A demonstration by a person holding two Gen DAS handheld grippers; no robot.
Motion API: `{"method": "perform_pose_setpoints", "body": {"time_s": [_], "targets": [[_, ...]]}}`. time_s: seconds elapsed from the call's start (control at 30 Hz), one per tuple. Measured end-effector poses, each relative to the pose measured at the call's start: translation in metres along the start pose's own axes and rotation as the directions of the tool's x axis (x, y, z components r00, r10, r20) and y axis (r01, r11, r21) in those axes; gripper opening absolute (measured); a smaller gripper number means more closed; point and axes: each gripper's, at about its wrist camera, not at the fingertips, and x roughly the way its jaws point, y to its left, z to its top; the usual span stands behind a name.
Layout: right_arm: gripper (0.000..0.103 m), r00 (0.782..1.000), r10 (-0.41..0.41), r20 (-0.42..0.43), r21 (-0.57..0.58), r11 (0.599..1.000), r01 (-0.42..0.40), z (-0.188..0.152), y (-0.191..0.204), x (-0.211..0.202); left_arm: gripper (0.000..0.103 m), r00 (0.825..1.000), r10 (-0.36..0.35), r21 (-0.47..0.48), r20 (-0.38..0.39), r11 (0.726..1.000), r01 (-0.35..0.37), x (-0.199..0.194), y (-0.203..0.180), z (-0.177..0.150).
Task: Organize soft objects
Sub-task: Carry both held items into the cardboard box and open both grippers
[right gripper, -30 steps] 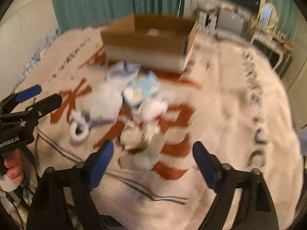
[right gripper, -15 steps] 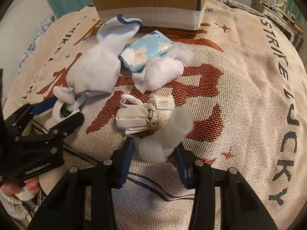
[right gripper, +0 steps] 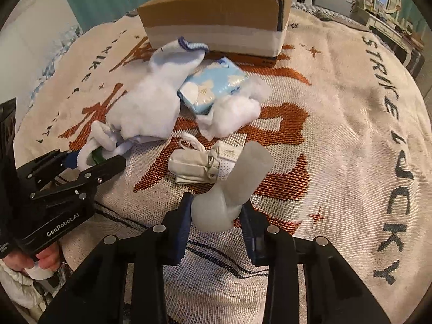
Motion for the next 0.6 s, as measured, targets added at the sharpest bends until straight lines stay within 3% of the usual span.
{"method": "perform_pose_setpoints", "body": {"time_s": [0.27,0.6], "targets": [[0.033,0.990,-0.021,0.137,-0.011,1.000,0.022,0.004,0.009,-0.052,0.040,0.998,-0.014,0.013,0.067,1.000,0.013,-0.037,-0.001,0.010],[0.033,0.950,-0.026,0.311,-0.110,0.992,0.063,0.019,0.056,-0.123,0.040,0.975,-0.049,0.055,0.217,0.998,0.038,-0.101,0.000,0.039]]}}
